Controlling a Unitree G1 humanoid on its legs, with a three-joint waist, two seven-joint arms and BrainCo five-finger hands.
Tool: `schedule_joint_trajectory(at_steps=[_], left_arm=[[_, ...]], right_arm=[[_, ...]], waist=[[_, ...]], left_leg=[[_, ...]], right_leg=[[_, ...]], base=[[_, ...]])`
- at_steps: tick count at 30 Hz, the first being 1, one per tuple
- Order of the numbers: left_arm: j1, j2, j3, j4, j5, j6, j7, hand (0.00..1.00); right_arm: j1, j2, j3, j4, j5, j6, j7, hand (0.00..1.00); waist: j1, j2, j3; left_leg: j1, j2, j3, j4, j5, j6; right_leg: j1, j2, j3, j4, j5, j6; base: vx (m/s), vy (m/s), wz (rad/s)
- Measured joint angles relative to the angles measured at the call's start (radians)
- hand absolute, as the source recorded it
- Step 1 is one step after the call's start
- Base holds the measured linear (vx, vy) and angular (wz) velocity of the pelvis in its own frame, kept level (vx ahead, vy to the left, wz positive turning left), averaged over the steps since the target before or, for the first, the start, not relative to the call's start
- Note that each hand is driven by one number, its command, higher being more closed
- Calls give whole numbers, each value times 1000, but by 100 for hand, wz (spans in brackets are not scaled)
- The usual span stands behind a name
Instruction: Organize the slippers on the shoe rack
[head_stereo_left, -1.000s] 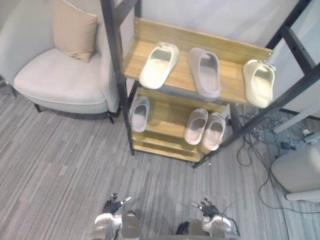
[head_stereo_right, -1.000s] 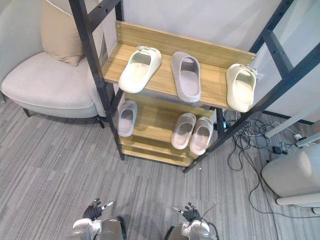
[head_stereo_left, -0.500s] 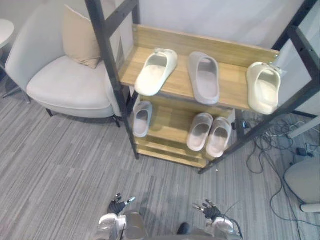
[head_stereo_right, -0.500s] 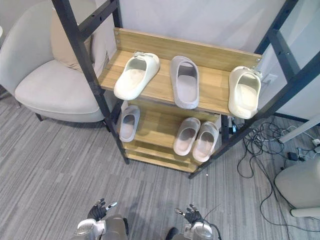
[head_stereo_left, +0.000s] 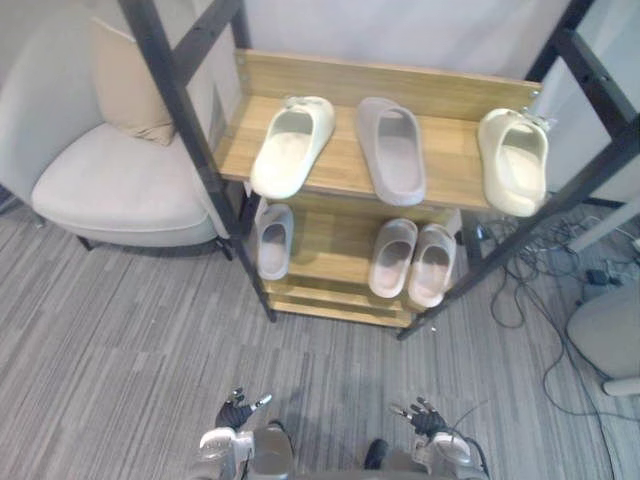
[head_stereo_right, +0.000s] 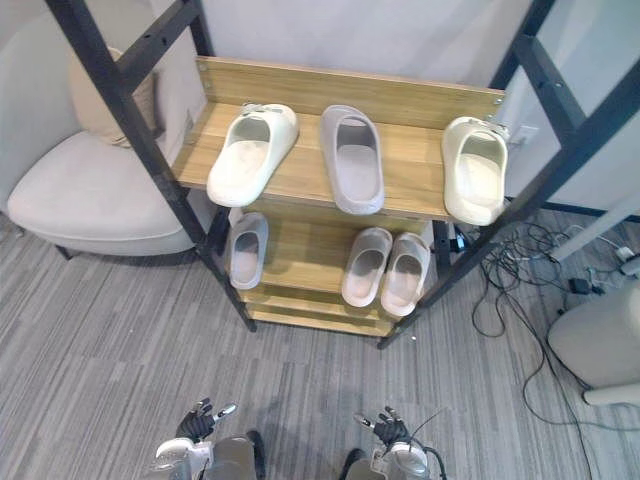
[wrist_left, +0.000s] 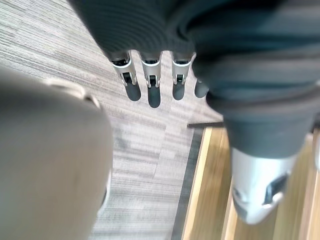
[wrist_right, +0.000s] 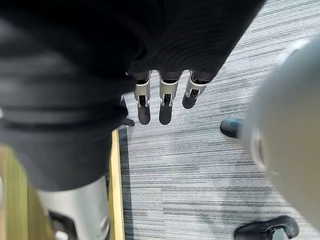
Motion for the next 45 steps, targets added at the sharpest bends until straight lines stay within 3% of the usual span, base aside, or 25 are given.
schedule_joint_trajectory(at_steps=[4,11,15,18,20,21,22,23,24,26,29,31,34,35,36,37,38,40,41,42,43,45], left_arm=[[11,6,1,0,-1,0,0,0],[16,-1,1,8,-1,2,1,0],[14,-13,5,-2,-3,-2,0,0],[8,-25,3,-6,-17,-2,2,0],[8,-26,2,-2,-23,-3,2,0],[7,-26,4,-2,-24,-4,2,0],[6,-27,3,-2,-24,-4,1,0],[12,-40,4,1,-23,-1,1,0],[13,-44,6,2,-23,-1,1,0],[11,-25,15,0,-26,-3,2,0],[7,-20,51,0,-28,-2,1,0],[6,-19,56,-1,-29,-2,0,0],[7,-14,69,-10,-32,-2,-1,0],[8,-11,65,-6,-32,1,0,0],[7,-9,58,-5,-31,1,0,0],[8,6,41,-6,-29,1,0,0],[12,6,35,-6,-27,3,1,0],[18,8,21,-8,-21,2,3,0],[16,11,7,-7,-17,3,2,0],[15,13,3,-7,-14,3,1,0],[7,7,0,4,-7,6,2,0],[21,-17,2,1,1,2,2,0]], right_arm=[[15,6,6,7,0,4,2,0],[20,7,22,12,1,13,19,0],[23,2,21,10,3,5,18,0],[26,-23,18,10,23,-1,13,0],[31,-25,3,5,40,-2,5,0],[26,-20,0,4,43,-1,-1,0],[29,-22,-5,4,43,-1,-4,0],[35,-36,-13,6,43,-1,-5,0],[31,-38,-21,10,43,0,-8,0],[29,-16,-22,9,41,0,-7,0],[22,-8,-21,9,39,-2,-7,0],[15,-11,-8,11,39,-2,-5,0],[4,-8,7,14,37,2,-2,0],[-1,-4,14,11,30,4,-2,0],[0,-2,16,10,27,4,-2,0],[4,7,18,10,16,5,-1,0],[4,9,23,11,13,7,-2,0],[-2,14,40,10,5,8,2,0],[-7,16,42,9,1,8,5,0],[-3,16,41,9,1,9,6,0],[-1,-1,33,12,1,9,6,0],[2,-20,35,12,0,9,5,0]], waist=[[-11,-19,-19],[-23,-4,-31],[-23,24,-35],[-18,71,-22],[-20,68,-21],[-19,56,-14],[-20,59,-15],[-25,73,-22],[-19,75,-22],[-9,42,-7],[11,29,-5],[16,25,-4],[26,-2,-3],[26,-8,-6],[24,-14,-7],[23,-31,-10],[15,-29,-12],[6,-26,-22],[-1,-27,-22],[-4,-37,-24],[-10,-23,-28],[-9,5,-45]], left_leg=[[10,-24,-25,-21,16,13],[2,-58,-68,-28,27,19],[-114,6,-99,189,11,-7],[-165,82,-97,358,22,-25],[-164,85,-68,339,56,-72],[-171,76,-51,323,57,-65],[-158,55,-53,249,38,-62],[-132,33,-53,81,65,-36],[-95,13,-46,9,81,-18],[-79,-13,-32,-58,123,-9],[-71,-12,-23,-30,119,-5],[-72,-5,-23,-12,81,-2],[-46,-2,-1,11,20,1],[-33,-5,11,0,19,1],[-24,-11,14,-7,19,2],[0,-22,16,-27,21,6],[18,-32,8,-53,33,22],[32,-30,-15,-99,62,14],[29,-34,-30,-109,74,11],[26,-48,-44,-110,77,9],[31,-59,-76,-116,82,4],[48,-54,-82,-148,93,-1]], right_leg=[[51,-21,-78,-77,4,-13],[190,31,-86,-358,14,-17],[244,92,-109,-428,22,-6],[301,139,-110,-463,24,-3],[308,130,-105,-483,31,-7],[306,121,-106,-496,42,-14],[304,116,-106,-504,49,-11],[288,117,-107,-506,53,-4],[288,118,-101,-526,63,3],[286,108,-92,-565,87,0],[290,109,-72,-567,91,0],[284,113,-51,-548,79,0],[155,48,-5,-244,-33,28],[82,19,6,-95,-29,34],[55,5,8,-42,-22,36],[19,-27,0,47,-6,22],[10,-48,-28,72,6,7],[28,-21,-87,-51,-47,-6],[38,17,-87,-186,-35,-15],[45,38,-73,-281,21,-29],[81,53,-69,-321,60,-30],[130,77,-76,-414,81,-30]], base=[[66,26,21],[82,-4,14],[17,-102,25],[-10,-53,-4],[-26,-41,0],[-37,-15,7],[-62,30,6],[-30,54,9],[-15,34,8],[9,5,2],[-16,13,-16],[-9,49,-29],[1,95,-46],[24,80,-32],[52,71,-17],[84,52,4],[102,26,16],[119,-27,35],[145,-77,49],[173,-83,65],[174,-49,51],[175,-27,21]])
